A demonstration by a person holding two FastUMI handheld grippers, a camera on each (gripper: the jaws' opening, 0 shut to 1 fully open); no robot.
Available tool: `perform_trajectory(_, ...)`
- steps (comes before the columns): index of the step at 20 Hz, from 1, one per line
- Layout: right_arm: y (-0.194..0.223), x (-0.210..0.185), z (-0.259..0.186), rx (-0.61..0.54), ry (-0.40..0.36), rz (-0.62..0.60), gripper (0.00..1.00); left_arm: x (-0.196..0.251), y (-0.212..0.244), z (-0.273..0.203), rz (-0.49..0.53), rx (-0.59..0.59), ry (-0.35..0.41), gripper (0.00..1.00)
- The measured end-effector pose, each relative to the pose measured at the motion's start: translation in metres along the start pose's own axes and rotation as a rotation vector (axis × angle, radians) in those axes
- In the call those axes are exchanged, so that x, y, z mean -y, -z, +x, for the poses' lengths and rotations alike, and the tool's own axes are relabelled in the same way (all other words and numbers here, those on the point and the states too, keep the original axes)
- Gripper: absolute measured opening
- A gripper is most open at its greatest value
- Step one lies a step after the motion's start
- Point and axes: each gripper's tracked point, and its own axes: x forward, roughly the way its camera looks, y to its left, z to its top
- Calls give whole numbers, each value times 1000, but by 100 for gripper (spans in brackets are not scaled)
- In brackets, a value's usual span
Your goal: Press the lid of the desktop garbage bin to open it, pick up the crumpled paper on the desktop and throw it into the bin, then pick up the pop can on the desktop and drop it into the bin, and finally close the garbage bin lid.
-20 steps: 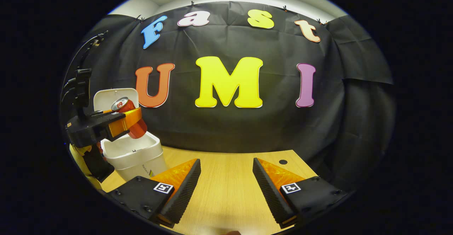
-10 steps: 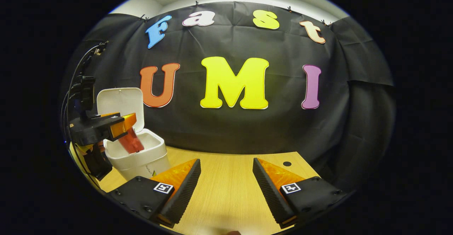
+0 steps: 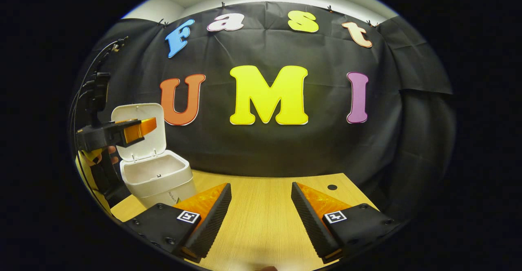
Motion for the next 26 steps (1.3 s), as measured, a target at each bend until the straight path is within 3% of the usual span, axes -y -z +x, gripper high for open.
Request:
perform_trajectory(6, -3, 3, -1, 13, 5, 6, 94, -20, -40, 13, 20, 70, -29, 90)
perform_trajectory(7, -3, 4, 0, 13, 8, 10, 94, -25, -48, 15, 30, 88, -38, 82)
perform_trajectory(8, -3, 3, 0, 11, 7, 16, 93, -28, -54, 16, 38, 100, -47, 90)
perform_trajectory(12, -2, 4, 2, 6, 5, 14, 94, -52, -75, 24, 21, 138, -87, 90)
perform_trajectory(13, -1, 3, 1, 5, 4, 13, 94, -62, -78, 24, 15, 143, -104, 83)
perform_trajectory(14, -1, 4, 1, 3, 4, 13, 94, -71, -83, 26, 8, 145, -120, 90)
perform_trajectory(20, 3, -5, 6, -13, -20, 11, 94, -108, -79, 37, 8, 117, -193, 90)
perform_trajectory(21, 4, -8, 7, -16, -24, 8, 94, -109, -75, 40, -6, 108, -191, 82)
perform_trajectory(22, 4, -10, 7, -18, -29, 7, 94, -113, -71, 42, -18, 98, -193, 82)
perform_trajectory(23, 5, -11, 7, -21, -34, 7, 94, -117, -68, 45, -22, 91, -202, 90)
perform_trajectory(26, 5, -13, 7, -20, -39, 5, 95, -118, -54, 52, -78, 48, -191, 90)
